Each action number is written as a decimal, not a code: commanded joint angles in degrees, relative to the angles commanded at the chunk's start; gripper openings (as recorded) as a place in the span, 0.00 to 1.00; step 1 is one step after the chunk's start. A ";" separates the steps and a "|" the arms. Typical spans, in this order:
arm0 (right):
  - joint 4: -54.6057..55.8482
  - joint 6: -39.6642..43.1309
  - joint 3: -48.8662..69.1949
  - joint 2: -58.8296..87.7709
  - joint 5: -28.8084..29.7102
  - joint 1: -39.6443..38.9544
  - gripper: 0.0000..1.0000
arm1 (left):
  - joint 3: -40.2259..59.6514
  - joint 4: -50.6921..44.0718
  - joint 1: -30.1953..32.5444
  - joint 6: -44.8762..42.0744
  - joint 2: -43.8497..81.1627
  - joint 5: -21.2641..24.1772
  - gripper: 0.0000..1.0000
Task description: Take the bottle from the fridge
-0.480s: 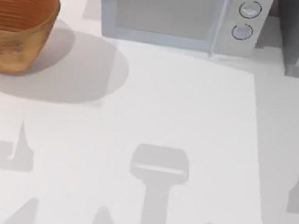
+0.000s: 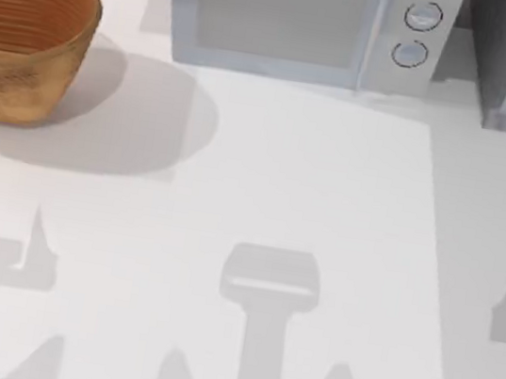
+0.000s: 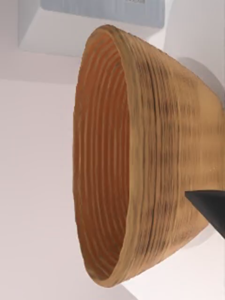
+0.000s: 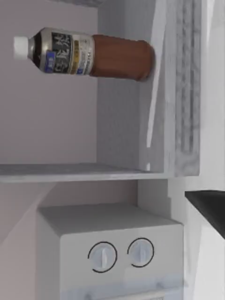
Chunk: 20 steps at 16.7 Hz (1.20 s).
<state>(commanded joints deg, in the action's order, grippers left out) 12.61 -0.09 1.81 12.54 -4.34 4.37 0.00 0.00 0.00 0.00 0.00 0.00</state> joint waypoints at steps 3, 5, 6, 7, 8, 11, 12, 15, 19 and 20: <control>13.24 -0.13 1.55 14.27 -3.99 4.26 1.00 | 0.00 0.00 0.00 0.00 0.00 0.00 1.00; 23.14 -0.27 2.52 25.86 -6.99 7.45 1.00 | 0.00 0.00 0.00 0.00 0.00 0.00 1.00; 28.17 -0.35 2.97 31.89 -8.54 9.09 1.00 | 0.00 0.00 0.00 0.00 0.00 0.00 1.00; 33.14 -0.43 3.40 37.89 -10.10 10.73 1.00 | 0.00 0.00 0.00 0.00 0.00 0.00 1.00; 37.97 -0.52 3.82 43.75 -11.64 12.35 1.00 | 0.00 0.00 0.00 0.00 0.00 0.00 1.00; 51.45 -0.74 5.07 59.62 -16.09 16.94 1.00 | 0.00 0.00 0.00 0.00 0.00 0.00 1.00; 55.58 -0.79 5.50 64.27 -17.46 18.34 1.00 | 0.00 0.00 0.00 0.00 0.00 0.00 1.00; 66.99 -0.90 6.86 76.66 -21.07 22.04 1.00 | 0.00 0.00 0.00 0.00 0.00 0.00 1.00; 77.60 -0.94 8.35 87.84 -24.32 25.38 1.00 | 0.00 0.00 0.00 0.00 0.00 0.00 1.00; 79.01 -0.94 8.56 89.21 -24.76 25.84 1.00 | 0.00 0.00 0.00 0.00 0.00 0.00 1.00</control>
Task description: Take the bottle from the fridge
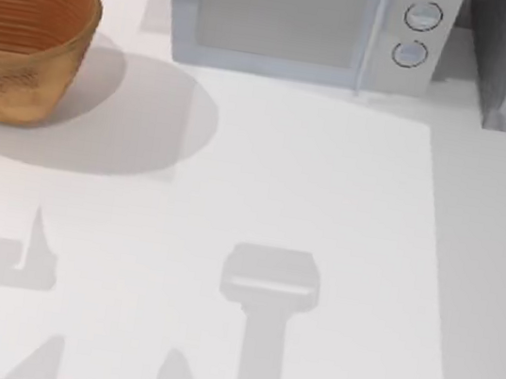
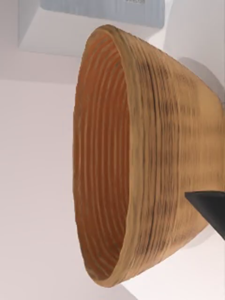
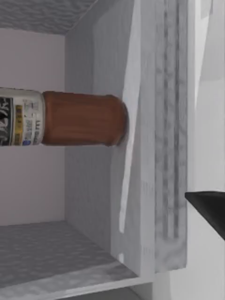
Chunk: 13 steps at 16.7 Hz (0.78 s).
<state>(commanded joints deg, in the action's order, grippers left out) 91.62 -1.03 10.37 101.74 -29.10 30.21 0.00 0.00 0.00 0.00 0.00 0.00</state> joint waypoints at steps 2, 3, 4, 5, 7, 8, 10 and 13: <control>1.10 0.00 0.18 1.01 -0.35 0.36 1.00 | 0.00 0.00 0.00 0.00 0.00 0.00 1.00; 1.10 0.00 0.18 1.01 -0.35 0.36 1.00 | 0.00 0.00 0.00 0.00 0.00 0.00 1.00; 1.10 0.00 0.18 1.01 -0.35 0.36 1.00 | 0.00 0.00 0.00 0.00 0.00 0.00 1.00; 1.10 0.00 0.18 1.01 -0.35 0.36 1.00 | 0.00 0.00 0.00 0.00 0.00 0.00 1.00; 0.90 0.01 0.07 0.95 -0.23 0.08 1.00 | 0.00 0.00 0.00 0.00 0.00 0.00 1.00; 0.56 0.04 0.70 1.33 -0.07 -0.14 1.00 | 0.00 0.00 0.00 0.00 0.00 0.00 1.00; -1.15 0.18 3.62 2.65 0.93 -1.08 1.00 | 0.00 0.00 0.00 0.00 0.00 0.00 1.00; -5.53 0.37 11.45 5.94 3.64 -3.42 1.00 | 0.00 0.00 0.00 0.00 0.00 0.00 1.00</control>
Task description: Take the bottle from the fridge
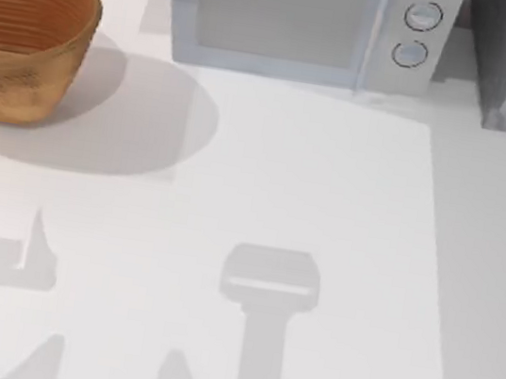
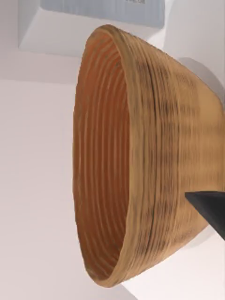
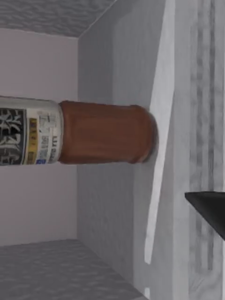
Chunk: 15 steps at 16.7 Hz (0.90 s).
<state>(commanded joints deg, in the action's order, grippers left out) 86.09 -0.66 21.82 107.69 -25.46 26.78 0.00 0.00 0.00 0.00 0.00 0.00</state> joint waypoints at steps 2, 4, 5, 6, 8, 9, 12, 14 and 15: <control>-3.91 0.07 6.51 2.63 2.28 -2.09 1.00 | 0.00 0.00 0.00 0.00 0.00 0.00 1.00; -8.29 0.08 13.53 5.32 4.76 -4.44 1.00 | 0.00 0.00 0.00 0.00 0.00 0.00 1.00; -10.57 0.07 17.08 6.63 6.03 -5.65 1.00 | 0.00 0.00 0.00 0.00 0.00 0.00 1.00; -12.85 0.06 20.58 7.88 7.29 -6.86 1.00 | 0.00 0.00 0.00 0.00 0.00 0.00 1.00; -17.19 0.04 27.19 10.10 9.67 -9.15 1.00 | 0.00 0.00 0.00 0.00 0.00 0.00 1.00; -19.10 0.04 29.99 11.02 10.71 -10.15 1.00 | 0.00 0.00 0.00 0.00 0.00 0.00 1.00; -22.75 0.03 35.19 12.72 12.67 -12.05 1.00 | 0.00 0.00 0.00 0.00 0.00 0.00 1.00; -23.25 0.03 35.83 12.84 12.93 -12.30 1.00 | 0.00 0.00 0.00 0.00 0.00 0.00 1.00; -23.25 0.03 35.83 12.84 12.93 -12.30 1.00 | 0.00 0.00 0.00 0.00 0.00 0.00 1.00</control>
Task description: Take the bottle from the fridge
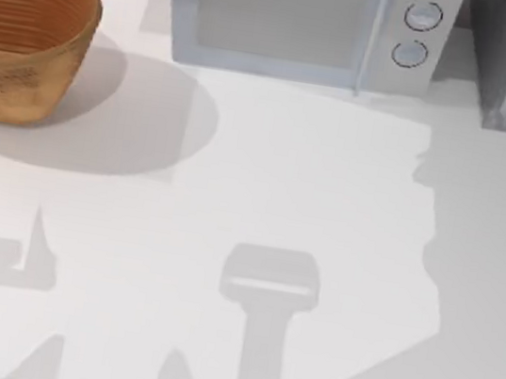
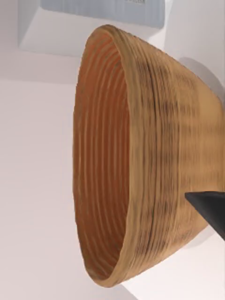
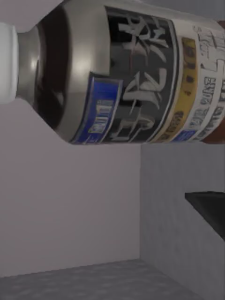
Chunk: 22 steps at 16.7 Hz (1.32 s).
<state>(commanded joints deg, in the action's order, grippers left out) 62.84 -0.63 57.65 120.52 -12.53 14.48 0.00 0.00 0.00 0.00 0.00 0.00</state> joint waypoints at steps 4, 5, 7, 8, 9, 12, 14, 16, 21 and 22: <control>-0.34 0.00 0.69 0.39 -0.10 0.11 1.00 | 0.00 0.00 0.00 0.00 0.00 0.00 1.00; -0.89 0.01 1.93 1.13 0.03 -0.02 1.00 | 0.00 0.00 0.00 0.00 0.00 0.00 1.00; -2.42 0.02 5.55 3.13 0.43 -0.39 1.00 | 0.00 0.00 0.00 0.00 0.00 0.00 1.00; -3.34 0.03 7.58 4.26 0.67 -0.61 1.00 | 0.00 0.00 0.00 0.00 0.00 0.00 1.00; -4.30 0.04 9.66 5.39 0.91 -0.84 1.00 | 0.00 0.00 0.00 0.00 0.00 0.00 1.00; -6.95 0.07 15.35 8.32 1.58 -1.47 1.00 | 0.00 0.00 0.00 0.00 0.00 0.00 1.00; -7.75 0.08 16.82 9.12 1.78 -1.67 1.00 | 0.00 0.00 0.00 0.00 0.00 0.00 1.00; -7.75 0.08 16.83 9.12 1.79 -1.67 1.00 | 0.00 0.00 0.00 0.00 0.00 0.00 1.00; -7.75 0.08 16.83 9.12 1.79 -1.67 0.70 | 0.00 0.00 0.00 0.00 0.00 0.00 1.00; -7.75 0.08 16.83 9.12 1.79 -1.67 0.62 | 0.00 0.00 0.00 0.00 0.00 0.00 1.00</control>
<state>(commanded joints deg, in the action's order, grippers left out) 55.08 -0.55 74.48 129.64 -10.75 12.82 0.00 0.00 0.00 0.00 0.00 0.00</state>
